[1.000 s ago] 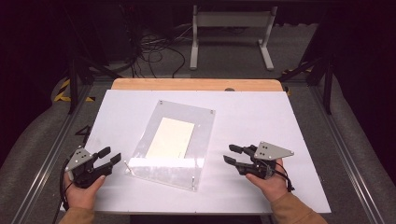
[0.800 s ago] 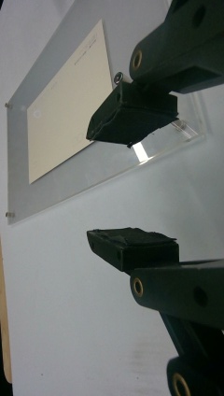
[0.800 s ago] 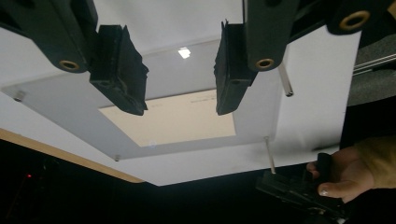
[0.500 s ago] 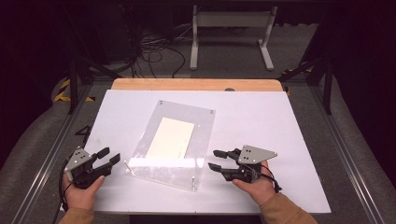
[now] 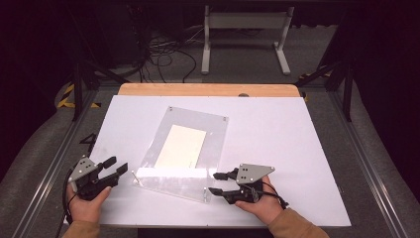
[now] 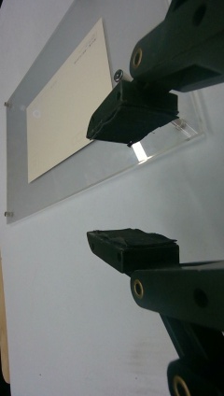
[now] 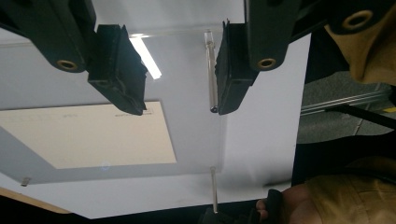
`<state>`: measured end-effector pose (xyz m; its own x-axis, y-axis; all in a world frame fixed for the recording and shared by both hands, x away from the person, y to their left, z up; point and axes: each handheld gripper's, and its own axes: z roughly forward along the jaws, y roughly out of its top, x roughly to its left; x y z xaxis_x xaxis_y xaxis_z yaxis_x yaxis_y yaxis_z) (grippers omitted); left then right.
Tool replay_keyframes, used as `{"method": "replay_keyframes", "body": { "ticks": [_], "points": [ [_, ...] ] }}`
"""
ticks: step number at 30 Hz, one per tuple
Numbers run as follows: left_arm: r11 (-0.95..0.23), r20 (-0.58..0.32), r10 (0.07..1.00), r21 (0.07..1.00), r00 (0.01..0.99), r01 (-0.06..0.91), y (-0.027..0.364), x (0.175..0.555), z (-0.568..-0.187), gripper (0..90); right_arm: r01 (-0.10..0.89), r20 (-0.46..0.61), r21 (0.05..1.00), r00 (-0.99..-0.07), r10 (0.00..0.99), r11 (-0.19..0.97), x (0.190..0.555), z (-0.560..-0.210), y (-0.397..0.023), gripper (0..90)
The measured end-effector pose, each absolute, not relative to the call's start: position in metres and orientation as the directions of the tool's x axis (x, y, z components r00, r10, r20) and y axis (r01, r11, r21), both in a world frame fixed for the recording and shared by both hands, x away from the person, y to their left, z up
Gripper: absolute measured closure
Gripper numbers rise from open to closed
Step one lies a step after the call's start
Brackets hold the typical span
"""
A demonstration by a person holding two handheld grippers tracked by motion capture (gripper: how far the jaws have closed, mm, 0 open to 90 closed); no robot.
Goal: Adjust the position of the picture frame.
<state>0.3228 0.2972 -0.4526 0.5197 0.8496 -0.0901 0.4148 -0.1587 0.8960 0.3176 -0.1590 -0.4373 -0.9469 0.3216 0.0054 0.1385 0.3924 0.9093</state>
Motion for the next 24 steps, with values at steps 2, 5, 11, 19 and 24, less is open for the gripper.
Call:
{"method": "replay_keyframes", "body": {
  "ticks": [2,5,11,19,24],
  "points": [
    [-0.158,-0.092,0.85,0.895,0.519,0.417,0.297,0.323,-0.453,45.2,0.137,0.006,0.905,-0.95,0.311,0.403,0.318,-0.439,-0.156,54.0],
    [-0.151,-0.098,0.852,0.895,0.514,0.42,0.296,0.322,-0.453,45.2,0.139,0.004,0.894,-0.953,0.303,0.425,0.317,-0.442,-0.152,56.5],
    [-0.155,-0.095,0.852,0.893,0.515,0.421,0.296,0.323,-0.454,45.3,0.135,0.01,0.888,-0.961,0.276,0.44,0.317,-0.446,-0.144,61.5],
    [-0.156,-0.095,0.852,0.893,0.516,0.422,0.296,0.323,-0.455,45.3,0.117,-0.016,0.856,-0.968,0.251,0.503,0.318,-0.453,-0.13,73.1],
    [-0.154,-0.096,0.852,0.893,0.515,0.422,0.297,0.323,-0.455,45.3,0.1,-0.037,0.84,-0.97,0.241,0.533,0.317,-0.452,-0.125,84.5]
  ]
}}
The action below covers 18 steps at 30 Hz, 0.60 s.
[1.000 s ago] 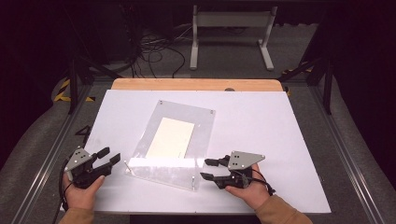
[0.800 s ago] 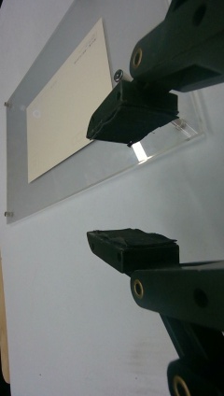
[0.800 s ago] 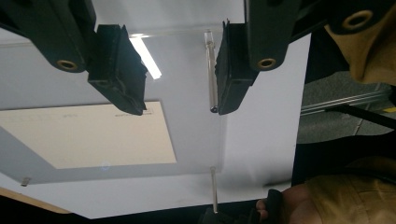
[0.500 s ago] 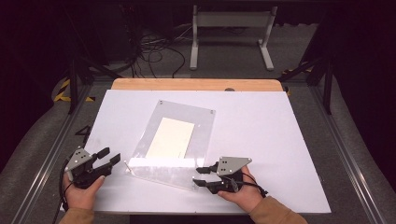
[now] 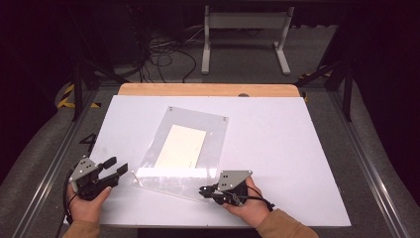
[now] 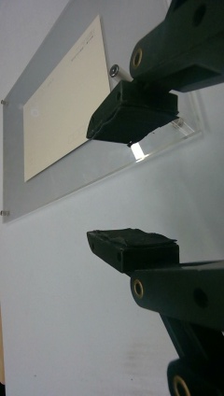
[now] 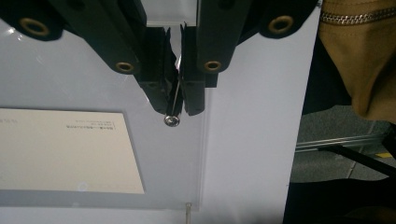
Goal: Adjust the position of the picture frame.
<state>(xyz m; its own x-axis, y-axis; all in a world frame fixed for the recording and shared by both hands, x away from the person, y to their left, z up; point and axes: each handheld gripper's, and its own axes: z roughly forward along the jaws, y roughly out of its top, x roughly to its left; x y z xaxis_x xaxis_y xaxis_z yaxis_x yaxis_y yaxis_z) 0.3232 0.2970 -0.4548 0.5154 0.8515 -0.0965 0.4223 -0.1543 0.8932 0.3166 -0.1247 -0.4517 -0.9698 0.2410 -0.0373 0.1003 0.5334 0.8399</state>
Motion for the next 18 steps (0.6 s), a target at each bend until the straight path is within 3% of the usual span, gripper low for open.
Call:
{"method": "replay_keyframes", "body": {
  "ticks": [9,18],
  "points": [
    [-0.151,-0.098,0.852,0.895,0.515,0.42,0.298,0.324,-0.453,45.3,0.149,-0.009,0.837,-0.958,0.285,0.526,0.316,-0.438,-0.135,85.2],
    [-0.16,-0.097,0.84,0.896,0.533,0.415,0.291,0.331,-0.453,45.4,0.178,-0.047,0.829,-0.923,0.383,0.531,0.316,-0.42,-0.18,85.2]
  ]
}}
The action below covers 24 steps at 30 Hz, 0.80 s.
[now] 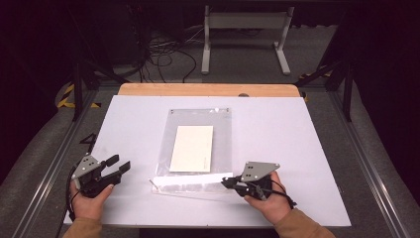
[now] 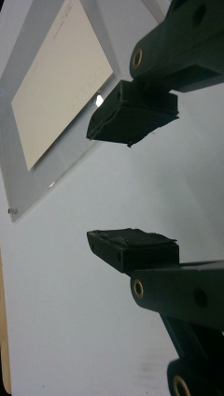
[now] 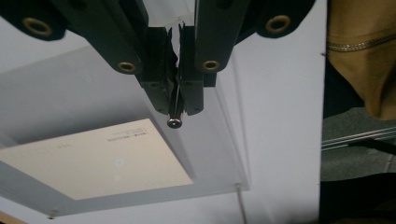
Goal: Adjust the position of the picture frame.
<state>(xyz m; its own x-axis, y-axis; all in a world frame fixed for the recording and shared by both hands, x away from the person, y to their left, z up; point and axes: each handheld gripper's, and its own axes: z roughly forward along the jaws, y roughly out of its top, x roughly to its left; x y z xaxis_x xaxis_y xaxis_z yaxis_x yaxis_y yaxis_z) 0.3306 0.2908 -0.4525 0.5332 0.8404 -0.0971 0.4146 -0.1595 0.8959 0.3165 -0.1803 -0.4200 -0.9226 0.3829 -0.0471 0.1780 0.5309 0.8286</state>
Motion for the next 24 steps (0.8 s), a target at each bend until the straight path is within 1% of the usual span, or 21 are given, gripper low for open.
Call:
{"method": "replay_keyframes", "body": {
  "ticks": [3,6,11,12,15,16,19,21,24],
  "points": [
    [-0.159,-0.102,0.836,0.896,0.54,0.415,0.288,0.333,-0.453,45.3,0.205,-0.061,0.825,-0.894,0.443,0.526,0.32,-0.417,-0.201,85.2],
    [-0.175,-0.087,0.827,0.898,0.555,0.403,0.284,0.336,-0.452,46.1,0.227,-0.07,0.825,-0.868,0.492,0.518,0.324,-0.415,-0.22,85.2],
    [-0.195,-0.073,0.816,0.899,0.573,0.392,0.277,0.34,-0.45,46.9,0.265,-0.081,0.826,-0.818,0.569,0.498,0.334,-0.417,-0.247,85.2],
    [-0.198,-0.074,0.814,0.896,0.576,0.397,0.274,0.342,-0.45,46.9,0.265,-0.081,0.826,-0.818,0.569,0.498,0.334,-0.417,-0.247,85.2],
    [-0.229,-0.063,0.798,0.888,0.599,0.398,0.263,0.349,-0.447,46.4,0.319,-0.074,0.826,-0.755,0.652,0.464,0.351,-0.424,-0.271,85.2],
    [-0.229,-0.063,0.798,0.888,0.599,0.398,0.263,0.349,-0.447,46.3,0.319,-0.074,0.826,-0.755,0.652,0.464,0.351,-0.424,-0.271,85.2],
    [-0.257,-0.052,0.787,0.878,0.615,0.403,0.252,0.355,-0.445,45.6,0.365,-0.051,0.829,-0.703,0.709,0.423,0.364,-0.43,-0.285,85.2],
    [-0.265,-0.068,0.774,0.868,0.629,0.419,0.243,0.357,-0.444,44.9,0.394,-0.031,0.83,-0.674,0.738,0.395,0.372,-0.436,-0.291,85.2],
    [-0.322,-0.041,0.724,0.864,0.689,0.388,0.226,0.354,-0.441,44.2,0.409,-0.003,0.835,-0.667,0.745,0.369,0.377,-0.441,-0.296,85.0]
  ]
}}
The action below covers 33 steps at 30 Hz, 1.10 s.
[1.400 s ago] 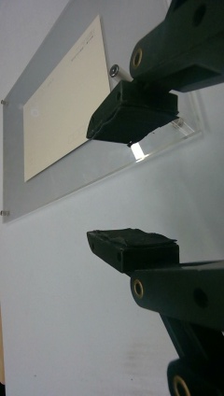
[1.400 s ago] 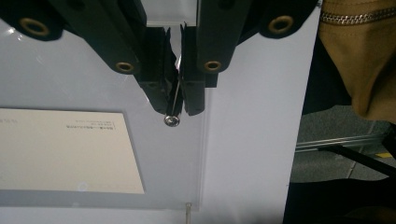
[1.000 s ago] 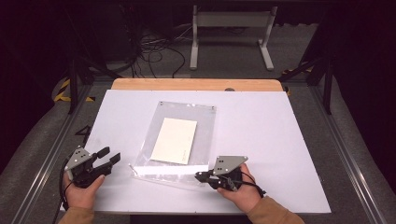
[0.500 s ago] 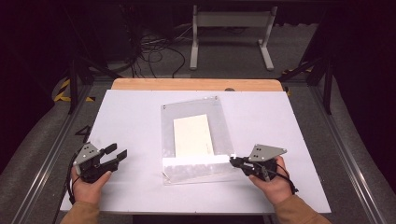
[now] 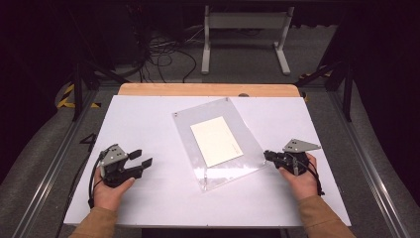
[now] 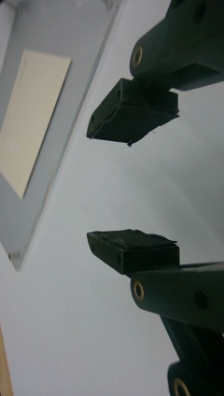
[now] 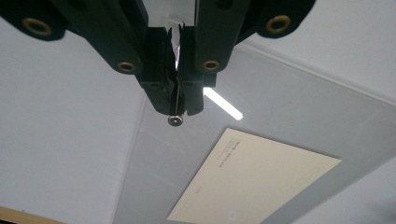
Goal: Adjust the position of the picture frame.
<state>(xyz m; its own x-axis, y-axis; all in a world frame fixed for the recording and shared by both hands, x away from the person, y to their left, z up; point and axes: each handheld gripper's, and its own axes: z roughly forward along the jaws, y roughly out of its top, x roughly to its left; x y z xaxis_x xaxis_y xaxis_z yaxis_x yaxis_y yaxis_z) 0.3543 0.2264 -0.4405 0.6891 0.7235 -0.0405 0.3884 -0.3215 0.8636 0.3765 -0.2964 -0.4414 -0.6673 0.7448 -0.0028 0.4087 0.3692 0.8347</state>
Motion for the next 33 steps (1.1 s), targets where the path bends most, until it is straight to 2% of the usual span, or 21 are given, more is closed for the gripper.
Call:
{"method": "replay_keyframes", "body": {
  "ticks": [2,5,6,7,8,10,13,18,27,29,31,32,33],
  "points": [
    [-0.359,-0.011,0.7,0.859,0.714,0.365,0.215,0.35,-0.438,44.2,0.407,0.003,0.836,-0.675,0.738,0.368,0.377,-0.442,-0.298,82.1],
    [-0.375,0.004,0.681,0.86,0.732,0.345,0.205,0.348,-0.436,44.3,0.399,-0.036,0.843,-0.627,0.778,0.36,0.37,-0.438,-0.298,68.9],
    [-0.376,0.003,0.679,0.86,0.734,0.344,0.203,0.348,-0.436,44.3,0.379,-0.06,0.855,-0.606,0.793,0.354,0.365,-0.433,-0.297,66.4],
    [-0.385,0.012,0.679,0.857,0.734,0.342,0.202,0.348,-0.437,44.3,0.317,-0.103,0.882,-0.591,0.8,0.348,0.352,-0.419,-0.29,62.9],
    [-0.385,0.012,0.679,0.857,0.734,0.342,0.202,0.348,-0.437,44.3,0.317,-0.103,0.882,-0.591,0.8,0.348,0.352,-0.419,-0.29,62.9],
    [-0.382,0.007,0.684,0.855,0.73,0.35,0.204,0.348,-0.438,44.3,0.248,-0.124,0.904,-0.63,0.767,0.349,0.34,-0.407,-0.275,61.0],
    [-0.369,-0.012,0.692,0.854,0.722,0.367,0.208,0.348,-0.441,44.4,0.212,-0.1,0.909,-0.724,0.682,0.359,0.332,-0.402,-0.246,60.2],
    [-0.353,-0.028,0.703,0.854,0.711,0.383,0.217,0.348,-0.445,44.4,0.21,-0.021,0.909,-0.841,0.541,0.361,0.327,-0.41,-0.2,60.3],
    [-0.351,-0.04,0.706,0.847,0.707,0.398,0.22,0.347,-0.45,44.2,0.21,0.027,0.881,-0.917,0.399,0.424,0.326,-0.437,-0.137,62.0],
    [-0.35,-0.041,0.709,0.847,0.704,0.401,0.22,0.346,-0.45,44.2,0.212,0.028,0.876,-0.92,0.392,0.433,0.33,-0.444,-0.13,65.8],
    [-0.354,-0.036,0.71,0.845,0.703,0.4,0.221,0.346,-0.45,44.3,0.225,0.044,0.871,-0.922,0.386,0.436,0.335,-0.449,-0.126,73.6],
    [-0.351,-0.039,0.709,0.846,0.704,0.401,0.221,0.346,-0.451,44.3,0.229,0.05,0.868,-0.923,0.381,0.441,0.337,-0.452,-0.124,81.1],
    [-0.346,-0.041,0.713,0.848,0.7,0.402,0.221,0.346,-0.451,44.2,0.223,0.037,0.866,-0.921,0.388,0.448,0.337,-0.451,-0.125,83.3]
  ]
}}
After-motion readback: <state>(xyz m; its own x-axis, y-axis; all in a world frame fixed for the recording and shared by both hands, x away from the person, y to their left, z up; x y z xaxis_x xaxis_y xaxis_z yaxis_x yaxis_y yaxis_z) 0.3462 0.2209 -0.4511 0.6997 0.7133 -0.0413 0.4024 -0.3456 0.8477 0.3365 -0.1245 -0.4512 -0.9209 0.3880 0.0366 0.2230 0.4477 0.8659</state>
